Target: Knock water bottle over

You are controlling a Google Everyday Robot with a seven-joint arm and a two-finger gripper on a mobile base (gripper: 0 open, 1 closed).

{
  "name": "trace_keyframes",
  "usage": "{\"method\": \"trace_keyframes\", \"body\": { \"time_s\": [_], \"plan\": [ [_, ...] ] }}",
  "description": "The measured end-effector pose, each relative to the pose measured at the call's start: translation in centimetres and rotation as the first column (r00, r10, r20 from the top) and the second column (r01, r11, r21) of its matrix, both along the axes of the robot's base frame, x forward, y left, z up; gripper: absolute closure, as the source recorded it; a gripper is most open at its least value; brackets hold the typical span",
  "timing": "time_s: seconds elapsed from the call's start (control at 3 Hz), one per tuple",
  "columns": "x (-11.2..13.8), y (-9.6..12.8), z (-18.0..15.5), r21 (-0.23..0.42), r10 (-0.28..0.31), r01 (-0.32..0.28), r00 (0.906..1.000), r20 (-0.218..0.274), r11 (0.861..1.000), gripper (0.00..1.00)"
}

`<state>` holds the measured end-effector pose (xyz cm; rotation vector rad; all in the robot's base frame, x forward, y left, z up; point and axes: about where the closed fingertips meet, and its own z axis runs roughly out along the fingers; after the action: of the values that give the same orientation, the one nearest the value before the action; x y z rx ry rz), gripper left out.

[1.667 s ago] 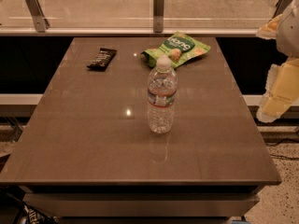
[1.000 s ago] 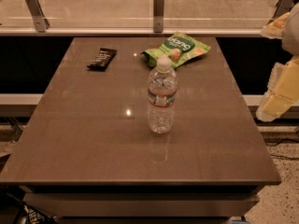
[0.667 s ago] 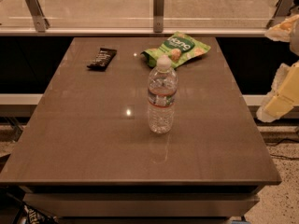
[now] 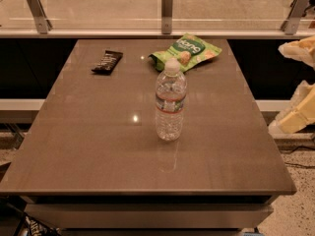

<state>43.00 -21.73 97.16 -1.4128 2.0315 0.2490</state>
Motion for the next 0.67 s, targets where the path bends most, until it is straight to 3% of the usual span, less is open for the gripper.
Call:
{"method": "trace_keyframes", "body": {
  "time_s": [0.33, 0.67],
  "plan": [
    [0.0, 1.1, -0.8, 0.120, 0.036, -0.040, 0.9989, 0.031, 0.992, 0.00],
    [0.1, 2.6, -1.7, 0.232, 0.077, -0.087, 0.9956, 0.052, 0.969, 0.00]
  ]
}}
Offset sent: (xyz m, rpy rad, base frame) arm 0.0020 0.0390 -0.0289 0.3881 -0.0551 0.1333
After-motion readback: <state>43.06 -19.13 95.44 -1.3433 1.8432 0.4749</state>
